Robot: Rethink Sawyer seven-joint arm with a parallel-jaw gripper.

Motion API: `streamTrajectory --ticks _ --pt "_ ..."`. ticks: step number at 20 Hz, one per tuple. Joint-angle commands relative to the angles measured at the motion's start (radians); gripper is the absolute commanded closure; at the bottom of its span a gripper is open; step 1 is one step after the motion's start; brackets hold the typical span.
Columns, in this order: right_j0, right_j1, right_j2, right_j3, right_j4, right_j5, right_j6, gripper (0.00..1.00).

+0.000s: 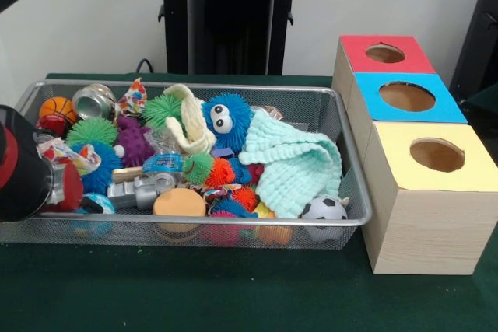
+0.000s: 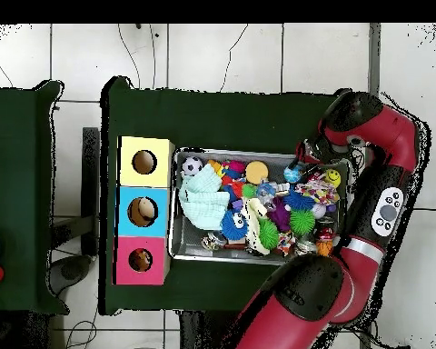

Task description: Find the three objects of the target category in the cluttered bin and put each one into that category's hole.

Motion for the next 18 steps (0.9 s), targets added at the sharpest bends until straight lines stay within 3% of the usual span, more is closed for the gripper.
streamTrajectory --ticks 1,10,18 --pt "-0.036 0.062 0.171 0.002 -0.201 -0.014 -0.356 0.00" --pt "-0.051 0.086 0.207 0.029 -0.223 -0.067 -0.335 0.00" --pt "-0.057 0.101 0.248 0.044 -0.216 -0.029 -0.343 0.00"
